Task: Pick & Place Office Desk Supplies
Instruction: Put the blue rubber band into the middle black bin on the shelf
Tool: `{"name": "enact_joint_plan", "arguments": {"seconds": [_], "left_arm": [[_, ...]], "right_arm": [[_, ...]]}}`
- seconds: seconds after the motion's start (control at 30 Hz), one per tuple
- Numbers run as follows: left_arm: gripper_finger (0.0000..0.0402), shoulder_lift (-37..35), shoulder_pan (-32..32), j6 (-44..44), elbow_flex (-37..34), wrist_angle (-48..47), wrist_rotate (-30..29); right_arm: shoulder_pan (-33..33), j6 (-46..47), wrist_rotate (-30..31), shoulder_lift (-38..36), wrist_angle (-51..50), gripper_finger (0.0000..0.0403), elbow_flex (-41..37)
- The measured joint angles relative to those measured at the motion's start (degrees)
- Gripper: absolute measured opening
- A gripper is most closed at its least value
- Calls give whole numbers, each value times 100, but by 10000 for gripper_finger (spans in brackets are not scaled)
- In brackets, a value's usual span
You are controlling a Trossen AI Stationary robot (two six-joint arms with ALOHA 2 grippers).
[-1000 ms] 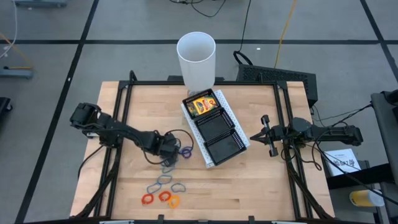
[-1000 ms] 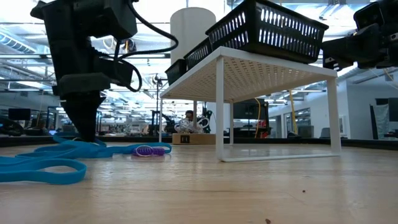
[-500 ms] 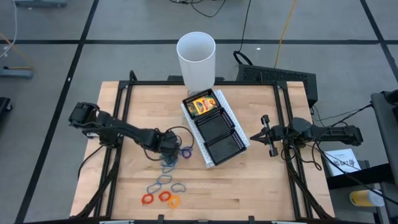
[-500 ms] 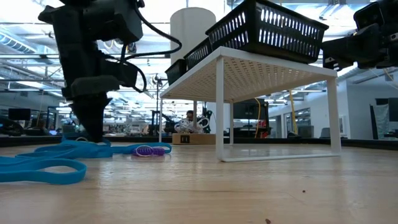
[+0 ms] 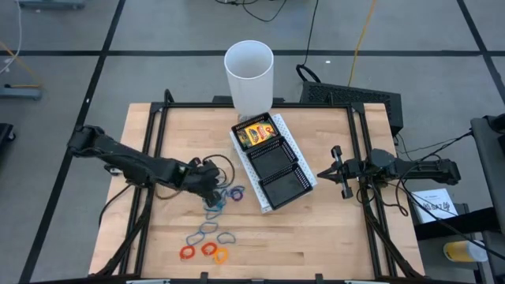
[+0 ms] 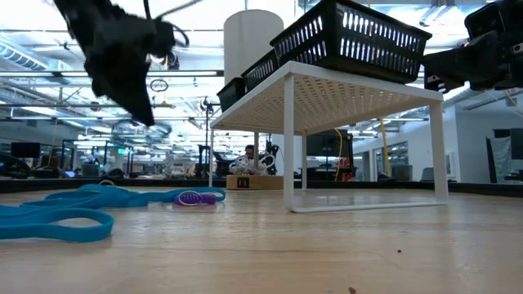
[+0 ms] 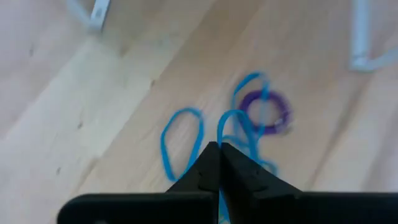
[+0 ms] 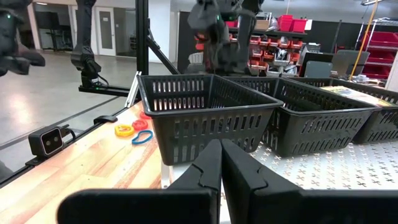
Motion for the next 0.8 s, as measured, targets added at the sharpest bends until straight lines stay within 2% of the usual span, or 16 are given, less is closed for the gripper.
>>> {"name": "enact_joint_plan", "arguments": {"seconds": [0.2, 0.37, 0.47, 0.57, 0.8], "left_arm": [[9, -857, -25, 500, 0, 863, -474], [7, -1270, -27, 1777, 0, 2577, -683], [13, -1282, 32, 2727, 2, 3885, -831], [5, -1138, 182, 3327, 5, 4756, -644], [5, -587, 705, 3107, 4, 4979, -375]], "right_arm": [[-1, -1, 1, -2, 0, 0, 1], [-1, -1, -1, 0, 0, 0, 1], [0, 0, -1, 0, 0, 0, 1], [1, 0, -1, -2, 0, 0, 0], [0, 0, 0, -1, 0, 0, 0]]}}
